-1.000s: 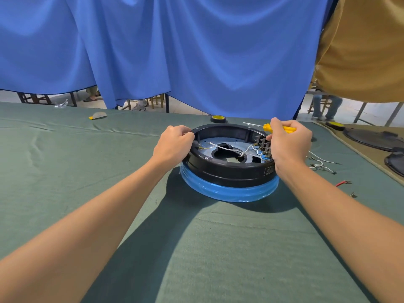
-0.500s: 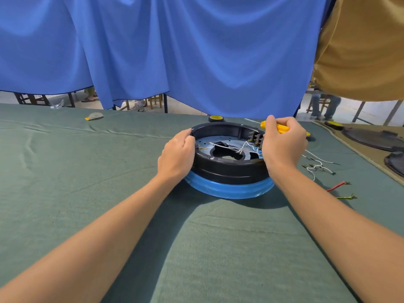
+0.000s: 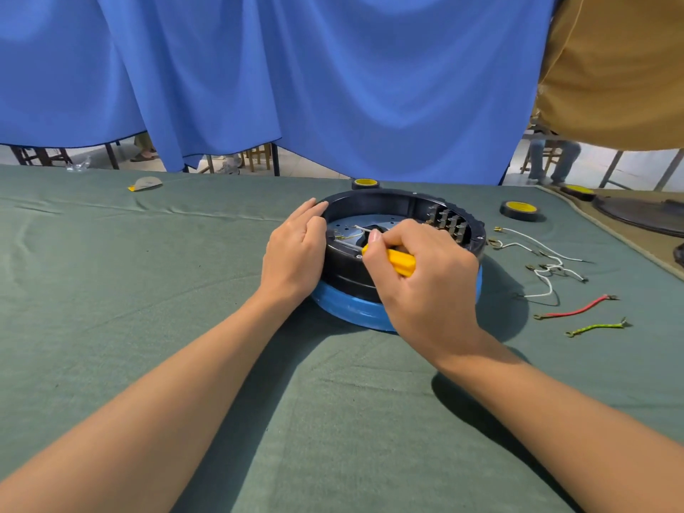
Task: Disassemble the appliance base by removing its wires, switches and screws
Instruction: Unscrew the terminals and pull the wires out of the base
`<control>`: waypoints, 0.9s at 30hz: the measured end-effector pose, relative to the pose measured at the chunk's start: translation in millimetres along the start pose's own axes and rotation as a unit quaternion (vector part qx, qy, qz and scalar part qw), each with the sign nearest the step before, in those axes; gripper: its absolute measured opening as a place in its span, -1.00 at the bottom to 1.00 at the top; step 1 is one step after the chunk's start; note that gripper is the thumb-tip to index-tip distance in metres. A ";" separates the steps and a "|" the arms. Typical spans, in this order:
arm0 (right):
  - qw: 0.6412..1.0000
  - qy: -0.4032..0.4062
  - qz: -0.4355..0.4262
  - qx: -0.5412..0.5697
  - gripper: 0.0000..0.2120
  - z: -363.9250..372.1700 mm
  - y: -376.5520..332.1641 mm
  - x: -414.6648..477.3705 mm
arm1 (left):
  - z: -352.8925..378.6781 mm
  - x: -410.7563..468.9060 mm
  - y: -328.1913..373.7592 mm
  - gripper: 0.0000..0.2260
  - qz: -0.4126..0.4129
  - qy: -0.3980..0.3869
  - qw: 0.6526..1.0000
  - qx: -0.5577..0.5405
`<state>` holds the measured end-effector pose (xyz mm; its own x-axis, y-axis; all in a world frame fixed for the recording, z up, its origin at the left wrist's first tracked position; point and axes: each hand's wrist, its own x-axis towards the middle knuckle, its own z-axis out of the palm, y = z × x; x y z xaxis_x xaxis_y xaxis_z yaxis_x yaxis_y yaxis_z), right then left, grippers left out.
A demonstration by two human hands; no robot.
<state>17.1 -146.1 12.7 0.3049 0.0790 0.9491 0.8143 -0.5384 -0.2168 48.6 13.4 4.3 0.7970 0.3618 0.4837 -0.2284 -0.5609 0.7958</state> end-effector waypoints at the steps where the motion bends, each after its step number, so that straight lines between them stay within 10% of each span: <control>1: 1.000 0.002 0.003 0.000 -0.77 0.2 0.9 -0.3 | 0.3 0.0 -0.1 -0.44 0.003 0.000 1.000 0.003; 27: 1.000 -0.006 -0.020 0.005 -0.73 9.4 2.1 2.8 | 2.3 -3.7 5.9 -0.41 -0.015 -0.009 1.000 0.001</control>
<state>24.3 -139.1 12.8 0.2788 0.1103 0.9540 0.8301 -0.5272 -0.1817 45.6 7.0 6.3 0.8135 0.3650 0.4528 -0.2026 -0.5519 0.8090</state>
